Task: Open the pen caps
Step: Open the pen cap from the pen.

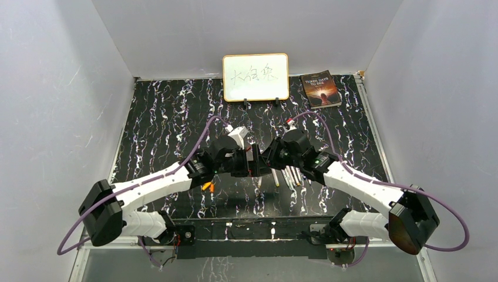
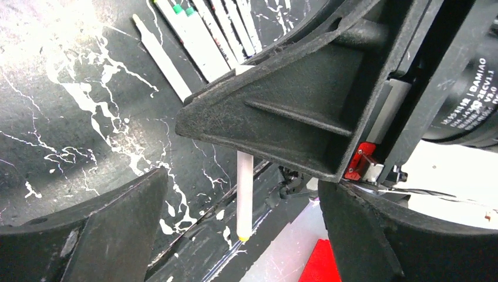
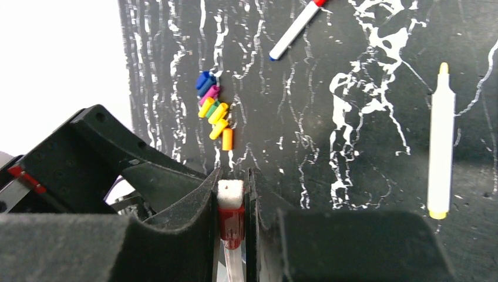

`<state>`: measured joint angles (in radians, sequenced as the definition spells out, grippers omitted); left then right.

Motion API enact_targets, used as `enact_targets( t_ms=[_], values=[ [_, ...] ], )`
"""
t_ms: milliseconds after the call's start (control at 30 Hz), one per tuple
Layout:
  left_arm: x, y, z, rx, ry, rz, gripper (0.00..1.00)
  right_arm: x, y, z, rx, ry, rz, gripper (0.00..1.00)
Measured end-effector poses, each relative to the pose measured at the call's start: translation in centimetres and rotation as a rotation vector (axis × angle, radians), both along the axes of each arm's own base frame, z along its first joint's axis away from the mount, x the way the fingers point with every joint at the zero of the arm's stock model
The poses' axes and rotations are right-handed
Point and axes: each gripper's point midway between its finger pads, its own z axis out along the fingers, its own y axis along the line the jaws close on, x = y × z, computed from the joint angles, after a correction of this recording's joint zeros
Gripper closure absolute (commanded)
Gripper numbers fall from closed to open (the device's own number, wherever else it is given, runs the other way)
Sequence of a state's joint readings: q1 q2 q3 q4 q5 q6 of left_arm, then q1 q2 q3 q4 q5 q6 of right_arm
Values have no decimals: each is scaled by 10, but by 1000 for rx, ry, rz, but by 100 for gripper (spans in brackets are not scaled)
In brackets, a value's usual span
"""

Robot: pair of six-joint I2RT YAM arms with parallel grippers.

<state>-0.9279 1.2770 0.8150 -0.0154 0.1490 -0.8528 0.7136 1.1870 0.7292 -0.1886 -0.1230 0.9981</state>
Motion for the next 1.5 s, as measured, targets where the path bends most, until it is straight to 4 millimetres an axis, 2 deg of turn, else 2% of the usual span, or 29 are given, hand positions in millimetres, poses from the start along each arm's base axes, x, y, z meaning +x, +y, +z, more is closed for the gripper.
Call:
enact_targets(
  t_ms=[100,200,367,533,633,767,933,1000,1067,1233,1367,1500],
  values=[
    [-2,3,9,-30,-13,-1,1,-3,3,13,45,-21,16,100],
    [-7,3,9,-50,-8,-16,2,-7,7,20,97,-28,34,100],
    [-13,-1,8,-82,11,-42,2,-14,10,17,129,-6,52,100],
    [-14,-7,15,-135,12,-53,2,-14,18,28,188,-23,73,100],
    [-14,-9,16,-157,15,-51,6,-16,21,31,207,-27,84,100],
    [-14,-11,16,-167,15,-52,18,-17,24,32,230,-32,85,100],
    [-15,-12,17,-174,13,-60,40,-17,24,29,237,-24,79,100],
    [-15,-14,19,-178,9,-65,52,-17,24,29,237,-22,76,100],
    [-17,-15,22,-183,4,-75,58,-17,23,28,238,-18,67,100],
    [-10,-6,6,-113,12,-26,65,-15,26,35,270,-16,59,100],
    [-7,-2,-1,-83,11,-7,75,-16,27,35,276,-8,56,100],
    [-7,-1,-1,-71,1,-14,69,-17,27,34,271,-5,47,100]
  ],
)
